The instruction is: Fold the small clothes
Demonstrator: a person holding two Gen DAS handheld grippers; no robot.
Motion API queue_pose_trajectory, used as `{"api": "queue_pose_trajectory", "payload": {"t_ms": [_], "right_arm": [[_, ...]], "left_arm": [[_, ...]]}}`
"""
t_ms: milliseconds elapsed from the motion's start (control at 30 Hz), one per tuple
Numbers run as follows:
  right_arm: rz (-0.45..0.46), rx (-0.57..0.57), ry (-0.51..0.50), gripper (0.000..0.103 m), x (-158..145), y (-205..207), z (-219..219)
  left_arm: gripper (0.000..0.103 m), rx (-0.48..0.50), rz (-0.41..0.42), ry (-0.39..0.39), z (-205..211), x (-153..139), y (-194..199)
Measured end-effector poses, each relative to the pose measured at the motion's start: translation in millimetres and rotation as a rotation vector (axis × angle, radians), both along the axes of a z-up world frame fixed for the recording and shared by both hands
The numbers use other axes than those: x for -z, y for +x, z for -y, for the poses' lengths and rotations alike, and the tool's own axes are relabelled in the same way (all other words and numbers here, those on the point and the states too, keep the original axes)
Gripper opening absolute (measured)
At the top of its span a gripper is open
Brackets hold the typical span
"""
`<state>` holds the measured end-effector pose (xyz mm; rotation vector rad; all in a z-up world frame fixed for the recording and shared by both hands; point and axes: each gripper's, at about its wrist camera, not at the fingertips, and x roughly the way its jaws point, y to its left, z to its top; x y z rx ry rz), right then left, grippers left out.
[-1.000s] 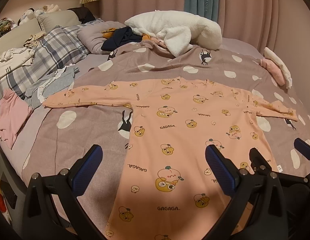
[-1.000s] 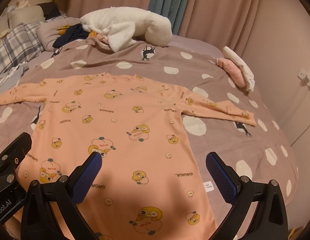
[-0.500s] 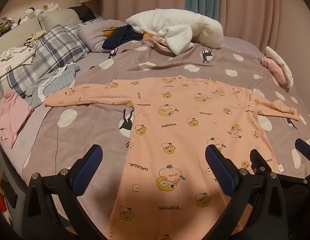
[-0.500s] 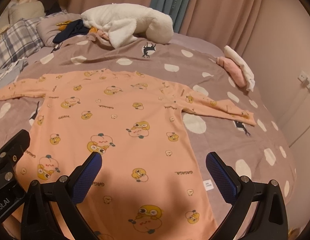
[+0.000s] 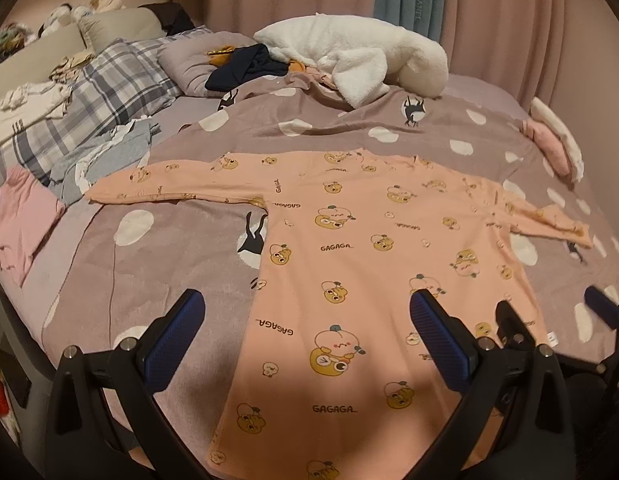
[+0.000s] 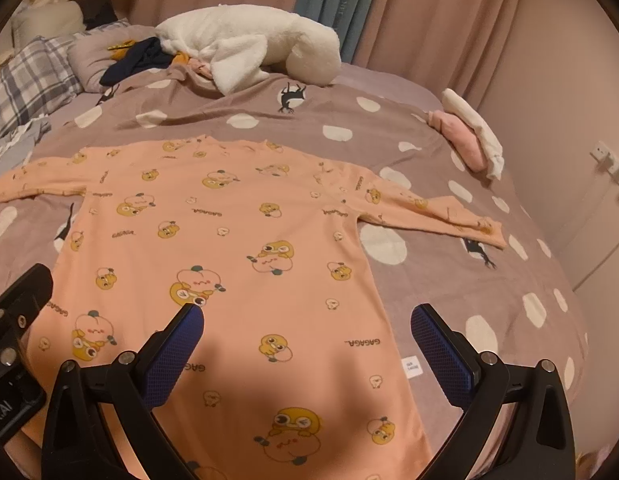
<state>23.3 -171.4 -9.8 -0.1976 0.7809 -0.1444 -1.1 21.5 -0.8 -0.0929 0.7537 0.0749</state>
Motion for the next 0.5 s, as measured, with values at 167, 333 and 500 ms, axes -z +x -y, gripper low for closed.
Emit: {"api": "queue_pose_trajectory", "payload": {"t_ms": [167,333,500], "right_arm": [[0.028,-0.025,-0.004,0.103,-4,-11,-2],[0.033,-0.017,0.004,0.103,-5,-14,-1],[0.031,-0.042,0.028,0.103,-4,-14,-4]], "left_arm": [[0.103,-0.018,0.013,-0.030,-1,-6,-7],[0.103,0.005,0.008,0.008,2,-3,-17],[0.103,-0.010,0.024,0.020,-6,0,-23]]}}
